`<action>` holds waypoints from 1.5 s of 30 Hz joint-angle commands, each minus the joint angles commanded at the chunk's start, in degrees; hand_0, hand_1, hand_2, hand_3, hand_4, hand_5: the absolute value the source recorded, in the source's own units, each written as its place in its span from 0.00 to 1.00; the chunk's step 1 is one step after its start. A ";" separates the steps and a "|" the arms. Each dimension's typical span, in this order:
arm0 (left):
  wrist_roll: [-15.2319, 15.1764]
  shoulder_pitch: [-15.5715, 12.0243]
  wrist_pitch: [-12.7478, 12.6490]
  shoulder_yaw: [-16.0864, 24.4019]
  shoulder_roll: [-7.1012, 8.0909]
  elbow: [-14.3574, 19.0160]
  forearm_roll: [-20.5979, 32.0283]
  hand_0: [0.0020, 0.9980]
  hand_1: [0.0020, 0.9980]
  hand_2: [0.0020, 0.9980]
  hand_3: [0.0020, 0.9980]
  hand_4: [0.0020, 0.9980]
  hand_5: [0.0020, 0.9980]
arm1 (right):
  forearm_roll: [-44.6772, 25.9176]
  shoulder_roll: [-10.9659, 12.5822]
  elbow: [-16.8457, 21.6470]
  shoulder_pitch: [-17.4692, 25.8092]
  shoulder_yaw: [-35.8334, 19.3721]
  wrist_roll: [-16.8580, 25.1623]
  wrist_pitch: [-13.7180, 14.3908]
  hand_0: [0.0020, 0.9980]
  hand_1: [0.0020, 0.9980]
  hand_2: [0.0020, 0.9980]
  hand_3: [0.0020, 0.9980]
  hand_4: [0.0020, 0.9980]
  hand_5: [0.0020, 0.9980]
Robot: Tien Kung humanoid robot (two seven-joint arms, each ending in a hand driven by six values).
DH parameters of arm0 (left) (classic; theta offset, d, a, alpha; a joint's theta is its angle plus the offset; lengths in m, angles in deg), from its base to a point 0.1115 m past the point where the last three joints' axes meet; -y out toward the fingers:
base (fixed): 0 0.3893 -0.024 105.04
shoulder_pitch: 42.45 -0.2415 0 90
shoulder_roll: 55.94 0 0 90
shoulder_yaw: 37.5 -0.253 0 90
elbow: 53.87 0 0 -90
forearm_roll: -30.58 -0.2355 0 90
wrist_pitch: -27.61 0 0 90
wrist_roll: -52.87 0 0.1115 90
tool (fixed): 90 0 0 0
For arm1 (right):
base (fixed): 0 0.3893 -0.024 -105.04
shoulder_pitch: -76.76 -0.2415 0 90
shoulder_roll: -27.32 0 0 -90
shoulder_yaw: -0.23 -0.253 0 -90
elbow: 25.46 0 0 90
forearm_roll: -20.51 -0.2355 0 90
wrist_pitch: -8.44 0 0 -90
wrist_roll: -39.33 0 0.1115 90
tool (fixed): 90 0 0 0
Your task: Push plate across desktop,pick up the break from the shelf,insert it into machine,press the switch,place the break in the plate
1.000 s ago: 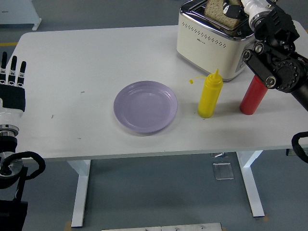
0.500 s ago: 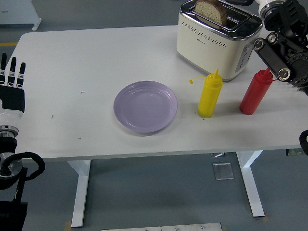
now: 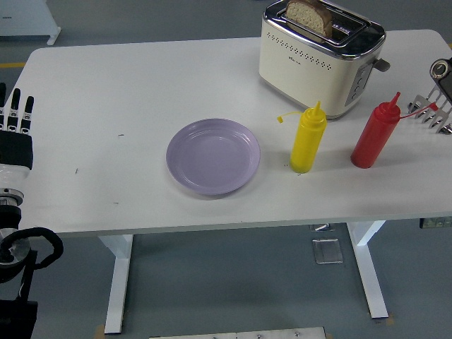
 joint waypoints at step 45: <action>0.20 0.02 -0.04 -0.11 -0.47 0.36 -0.03 0.86 0.87 0.86 0.80 0.59 1.00 | -5.44 2.45 4.56 6.62 5.85 1.52 -20.38 0.13 0.27 0.57 0.51 0.20 0.55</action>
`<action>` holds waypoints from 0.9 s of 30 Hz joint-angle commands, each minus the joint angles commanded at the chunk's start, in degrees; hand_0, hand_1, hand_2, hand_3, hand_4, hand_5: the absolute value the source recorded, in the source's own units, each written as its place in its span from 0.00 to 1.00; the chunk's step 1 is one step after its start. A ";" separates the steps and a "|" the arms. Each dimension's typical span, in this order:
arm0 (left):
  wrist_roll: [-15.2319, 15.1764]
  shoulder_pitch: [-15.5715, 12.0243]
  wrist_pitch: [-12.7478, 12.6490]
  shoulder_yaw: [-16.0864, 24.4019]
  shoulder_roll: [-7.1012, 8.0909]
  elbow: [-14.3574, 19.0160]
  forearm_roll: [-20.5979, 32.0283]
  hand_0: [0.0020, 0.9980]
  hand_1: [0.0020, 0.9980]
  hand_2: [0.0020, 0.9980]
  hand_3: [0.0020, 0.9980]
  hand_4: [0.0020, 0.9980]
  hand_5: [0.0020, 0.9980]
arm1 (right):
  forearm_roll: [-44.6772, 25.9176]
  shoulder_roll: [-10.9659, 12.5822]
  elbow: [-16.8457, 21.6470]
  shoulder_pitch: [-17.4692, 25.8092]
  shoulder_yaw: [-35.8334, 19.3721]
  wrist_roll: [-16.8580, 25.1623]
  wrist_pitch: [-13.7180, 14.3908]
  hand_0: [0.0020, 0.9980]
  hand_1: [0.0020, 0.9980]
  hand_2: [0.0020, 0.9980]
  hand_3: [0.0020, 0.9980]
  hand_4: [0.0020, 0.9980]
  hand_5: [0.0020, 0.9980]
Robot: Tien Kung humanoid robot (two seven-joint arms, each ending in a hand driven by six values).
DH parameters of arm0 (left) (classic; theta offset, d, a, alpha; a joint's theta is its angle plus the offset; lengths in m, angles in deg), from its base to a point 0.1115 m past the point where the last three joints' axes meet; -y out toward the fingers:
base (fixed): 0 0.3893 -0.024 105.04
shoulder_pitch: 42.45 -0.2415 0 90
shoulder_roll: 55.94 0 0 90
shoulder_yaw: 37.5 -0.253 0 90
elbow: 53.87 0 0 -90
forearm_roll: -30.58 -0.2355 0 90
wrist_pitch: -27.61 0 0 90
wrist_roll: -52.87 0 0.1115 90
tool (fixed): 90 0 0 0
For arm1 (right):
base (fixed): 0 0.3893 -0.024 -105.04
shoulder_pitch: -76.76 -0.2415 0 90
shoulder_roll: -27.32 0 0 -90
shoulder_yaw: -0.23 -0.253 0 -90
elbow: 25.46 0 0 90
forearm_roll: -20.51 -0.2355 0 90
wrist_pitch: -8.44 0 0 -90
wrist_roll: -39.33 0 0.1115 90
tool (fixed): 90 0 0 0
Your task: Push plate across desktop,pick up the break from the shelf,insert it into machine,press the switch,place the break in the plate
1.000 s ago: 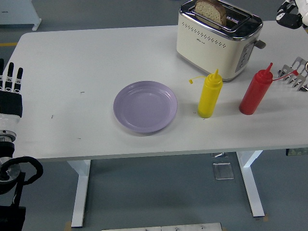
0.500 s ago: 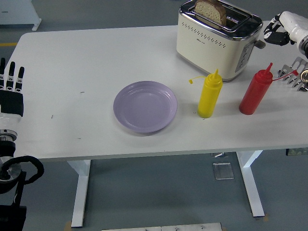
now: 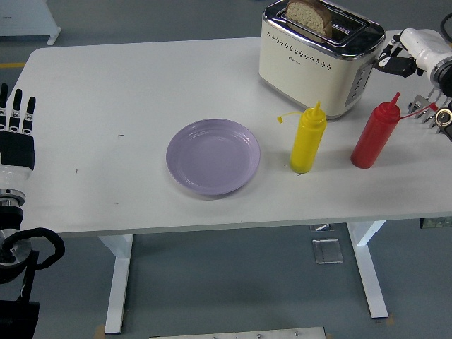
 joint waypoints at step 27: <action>-0.05 0.49 -0.02 0.00 -0.19 0.21 0.10 0.86 0.87 0.86 0.80 0.59 1.00 | -1.77 -1.81 -3.68 -0.46 1.81 0.41 0.29 0.14 0.27 0.57 0.51 0.20 0.57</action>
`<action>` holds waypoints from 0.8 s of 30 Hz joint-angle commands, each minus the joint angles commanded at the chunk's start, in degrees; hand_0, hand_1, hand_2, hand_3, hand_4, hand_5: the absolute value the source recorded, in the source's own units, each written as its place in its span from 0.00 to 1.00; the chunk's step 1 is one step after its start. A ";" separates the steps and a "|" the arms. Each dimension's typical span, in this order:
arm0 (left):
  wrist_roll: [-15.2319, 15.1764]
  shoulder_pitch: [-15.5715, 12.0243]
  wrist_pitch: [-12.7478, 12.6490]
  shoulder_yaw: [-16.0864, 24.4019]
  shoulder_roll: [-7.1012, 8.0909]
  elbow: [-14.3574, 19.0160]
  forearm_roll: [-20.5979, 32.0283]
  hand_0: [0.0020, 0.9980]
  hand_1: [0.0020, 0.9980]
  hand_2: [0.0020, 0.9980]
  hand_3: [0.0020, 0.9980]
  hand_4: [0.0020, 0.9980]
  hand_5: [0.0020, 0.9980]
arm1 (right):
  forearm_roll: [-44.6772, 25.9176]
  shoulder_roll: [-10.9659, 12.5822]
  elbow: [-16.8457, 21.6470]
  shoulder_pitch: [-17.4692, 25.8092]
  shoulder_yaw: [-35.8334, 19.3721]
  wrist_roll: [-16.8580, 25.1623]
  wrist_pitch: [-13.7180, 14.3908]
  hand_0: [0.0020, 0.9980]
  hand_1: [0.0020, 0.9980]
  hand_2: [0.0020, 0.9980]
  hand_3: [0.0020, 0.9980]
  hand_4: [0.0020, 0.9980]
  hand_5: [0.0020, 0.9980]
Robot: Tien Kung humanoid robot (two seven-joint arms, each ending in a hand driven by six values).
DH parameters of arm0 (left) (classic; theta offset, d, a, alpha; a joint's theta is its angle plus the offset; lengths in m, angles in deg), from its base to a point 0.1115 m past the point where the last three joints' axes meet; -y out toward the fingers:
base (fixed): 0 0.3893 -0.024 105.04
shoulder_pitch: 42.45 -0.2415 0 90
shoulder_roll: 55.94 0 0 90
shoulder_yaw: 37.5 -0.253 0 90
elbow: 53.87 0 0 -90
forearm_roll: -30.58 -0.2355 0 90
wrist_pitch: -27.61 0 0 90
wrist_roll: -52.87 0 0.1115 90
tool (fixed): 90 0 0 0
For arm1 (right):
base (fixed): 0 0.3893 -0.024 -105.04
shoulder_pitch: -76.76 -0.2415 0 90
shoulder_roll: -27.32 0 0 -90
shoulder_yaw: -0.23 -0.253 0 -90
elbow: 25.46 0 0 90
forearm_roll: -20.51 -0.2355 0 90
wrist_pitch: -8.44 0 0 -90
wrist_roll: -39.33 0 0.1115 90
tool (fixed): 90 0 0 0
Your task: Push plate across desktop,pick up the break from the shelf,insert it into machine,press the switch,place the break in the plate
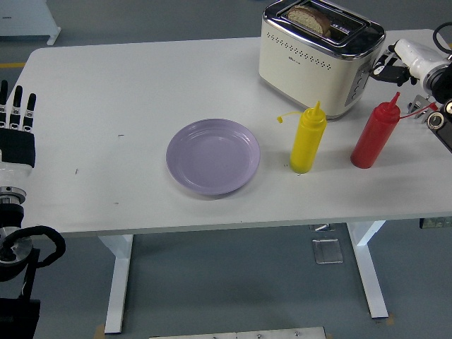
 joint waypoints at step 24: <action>-0.02 0.01 0.03 -0.08 0.00 0.12 0.04 0.87 0.87 0.86 0.80 0.59 1.00 | 0.10 -0.35 -0.88 0.24 -1.57 -0.68 -0.16 0.14 0.27 0.57 0.51 0.21 0.58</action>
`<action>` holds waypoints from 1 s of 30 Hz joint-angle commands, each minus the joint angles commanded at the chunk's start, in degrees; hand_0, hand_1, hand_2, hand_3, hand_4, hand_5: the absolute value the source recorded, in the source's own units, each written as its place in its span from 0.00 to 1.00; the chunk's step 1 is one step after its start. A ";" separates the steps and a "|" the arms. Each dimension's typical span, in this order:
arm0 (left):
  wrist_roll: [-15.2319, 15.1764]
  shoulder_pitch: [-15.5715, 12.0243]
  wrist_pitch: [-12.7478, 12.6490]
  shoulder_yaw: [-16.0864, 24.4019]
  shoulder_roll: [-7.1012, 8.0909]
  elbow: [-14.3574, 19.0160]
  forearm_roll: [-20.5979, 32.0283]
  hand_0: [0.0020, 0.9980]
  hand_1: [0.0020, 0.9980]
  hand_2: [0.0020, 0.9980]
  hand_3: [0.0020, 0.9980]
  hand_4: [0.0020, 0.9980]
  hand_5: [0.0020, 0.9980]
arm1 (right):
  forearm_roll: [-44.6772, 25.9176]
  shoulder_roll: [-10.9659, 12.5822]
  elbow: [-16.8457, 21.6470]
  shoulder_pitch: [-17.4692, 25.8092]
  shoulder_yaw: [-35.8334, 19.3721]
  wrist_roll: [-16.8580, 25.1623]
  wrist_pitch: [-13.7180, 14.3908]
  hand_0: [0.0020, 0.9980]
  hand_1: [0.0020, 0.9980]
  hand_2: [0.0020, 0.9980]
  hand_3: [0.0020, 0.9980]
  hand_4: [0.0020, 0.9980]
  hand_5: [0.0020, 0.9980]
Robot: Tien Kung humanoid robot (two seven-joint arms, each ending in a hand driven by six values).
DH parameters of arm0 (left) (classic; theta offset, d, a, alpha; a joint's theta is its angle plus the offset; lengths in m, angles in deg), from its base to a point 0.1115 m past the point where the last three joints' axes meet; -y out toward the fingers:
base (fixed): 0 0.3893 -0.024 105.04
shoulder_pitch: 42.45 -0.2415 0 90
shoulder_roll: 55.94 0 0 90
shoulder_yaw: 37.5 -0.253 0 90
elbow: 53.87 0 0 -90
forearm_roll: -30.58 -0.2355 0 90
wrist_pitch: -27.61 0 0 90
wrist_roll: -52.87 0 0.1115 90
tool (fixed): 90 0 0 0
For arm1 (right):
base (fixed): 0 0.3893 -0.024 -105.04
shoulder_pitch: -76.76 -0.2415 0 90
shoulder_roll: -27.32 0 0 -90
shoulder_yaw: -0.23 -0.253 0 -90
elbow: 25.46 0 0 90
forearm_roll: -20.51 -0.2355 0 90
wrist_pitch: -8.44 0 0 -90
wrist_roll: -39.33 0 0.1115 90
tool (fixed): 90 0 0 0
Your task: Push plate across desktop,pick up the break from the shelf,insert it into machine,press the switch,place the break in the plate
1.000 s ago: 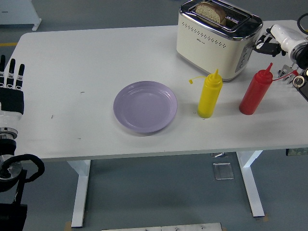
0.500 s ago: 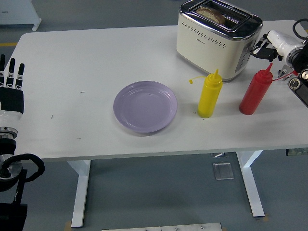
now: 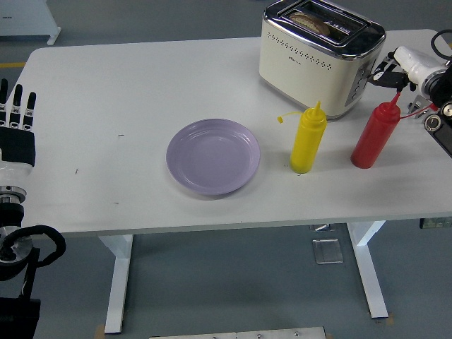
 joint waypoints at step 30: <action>0.12 -0.79 0.28 0.93 -0.14 -0.78 -0.57 0.87 0.87 0.87 0.80 0.59 1.00 | -26.97 -1.09 9.93 11.39 -29.28 20.66 16.51 0.83 0.82 0.90 0.93 0.50 0.55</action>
